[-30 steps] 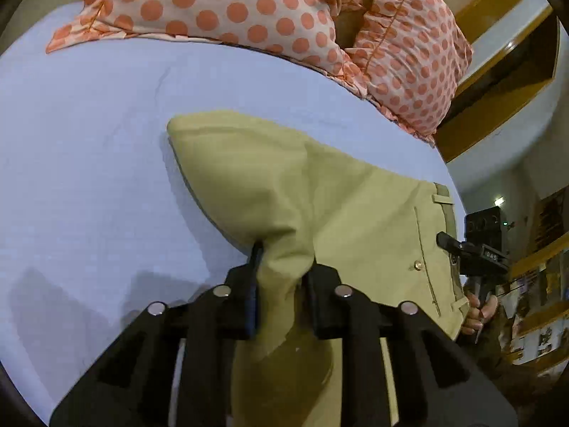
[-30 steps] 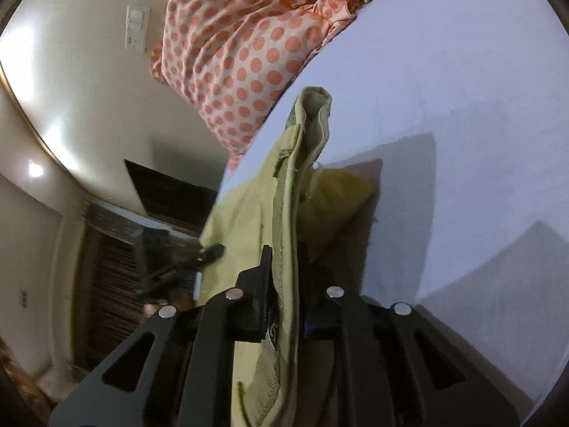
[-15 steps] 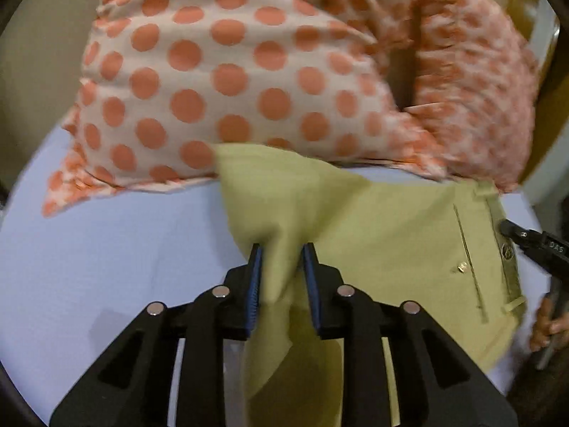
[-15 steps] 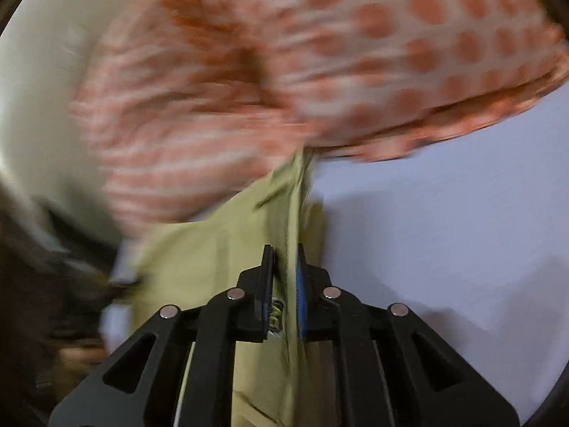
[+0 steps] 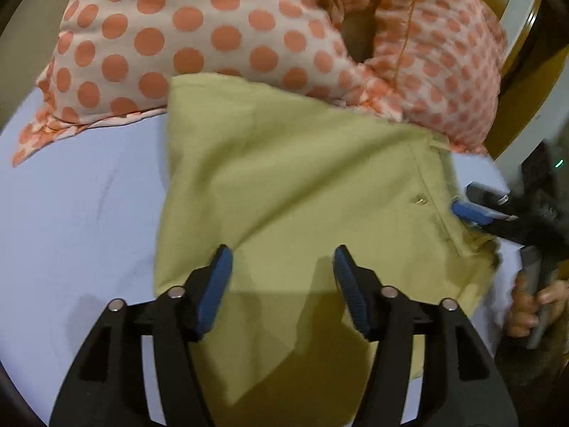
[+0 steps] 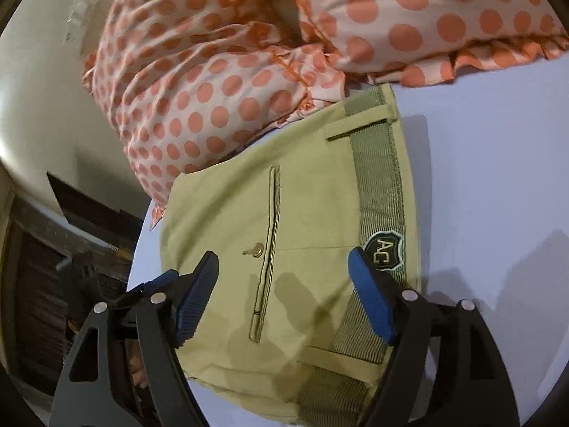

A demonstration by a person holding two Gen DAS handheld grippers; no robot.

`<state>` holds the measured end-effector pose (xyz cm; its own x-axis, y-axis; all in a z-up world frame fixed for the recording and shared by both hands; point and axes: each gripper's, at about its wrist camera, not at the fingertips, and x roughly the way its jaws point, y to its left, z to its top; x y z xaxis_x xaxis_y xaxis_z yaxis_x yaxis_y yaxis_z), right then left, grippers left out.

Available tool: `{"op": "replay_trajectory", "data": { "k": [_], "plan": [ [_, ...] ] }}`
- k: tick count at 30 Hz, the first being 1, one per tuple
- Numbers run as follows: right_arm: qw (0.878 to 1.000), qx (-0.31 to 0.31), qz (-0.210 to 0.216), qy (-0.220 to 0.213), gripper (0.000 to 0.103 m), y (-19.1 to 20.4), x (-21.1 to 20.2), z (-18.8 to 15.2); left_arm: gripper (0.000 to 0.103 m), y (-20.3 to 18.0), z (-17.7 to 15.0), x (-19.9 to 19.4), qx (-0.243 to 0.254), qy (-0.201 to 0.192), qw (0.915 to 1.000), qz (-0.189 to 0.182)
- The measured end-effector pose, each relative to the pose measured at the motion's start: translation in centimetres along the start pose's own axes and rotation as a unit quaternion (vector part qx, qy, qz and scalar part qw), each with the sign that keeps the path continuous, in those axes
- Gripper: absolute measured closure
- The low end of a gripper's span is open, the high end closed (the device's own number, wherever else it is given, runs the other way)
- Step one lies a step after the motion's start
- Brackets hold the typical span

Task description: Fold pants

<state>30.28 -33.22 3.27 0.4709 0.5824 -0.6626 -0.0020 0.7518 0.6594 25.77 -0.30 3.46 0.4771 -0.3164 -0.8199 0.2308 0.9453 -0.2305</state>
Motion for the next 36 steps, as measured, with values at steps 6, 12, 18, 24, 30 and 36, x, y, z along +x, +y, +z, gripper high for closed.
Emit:
{"op": "replay_trajectory", "data": {
  "k": [6,12,18,24,30,36],
  "plan": [
    [0.979,-0.093,-0.163,-0.077,0.001,5.1,-5.4,-7.3,0.002,-2.3,-6.9,-6.7,0.035,-0.043,0.9919,0.115],
    [0.969,-0.15,-0.197,-0.023,0.001,7.6,-3.7,-16.4,0.002,-3.4,-14.6,-9.8,0.041,-0.016,0.9845,0.17],
    [0.944,-0.173,-0.282,-0.014,0.001,8.8,-1.0,-19.1,0.002,-3.0,-16.3,-9.3,0.024,-0.006,0.9858,0.166],
    [0.941,-0.169,-0.292,-0.022,0.001,8.6,-1.2,-19.5,0.002,-2.6,-17.0,-9.1,0.005,-0.024,0.9891,0.145],
    [0.941,-0.168,-0.293,-0.025,0.001,8.7,-1.2,-19.6,0.002,-2.6,-17.2,-9.2,0.008,-0.037,0.9888,0.144],
    [0.941,-0.169,-0.293,-0.024,0.001,8.6,-1.2,-19.5,0.002,-2.4,-17.2,-9.2,0.01,-0.04,0.9888,0.143]
  ]
}}
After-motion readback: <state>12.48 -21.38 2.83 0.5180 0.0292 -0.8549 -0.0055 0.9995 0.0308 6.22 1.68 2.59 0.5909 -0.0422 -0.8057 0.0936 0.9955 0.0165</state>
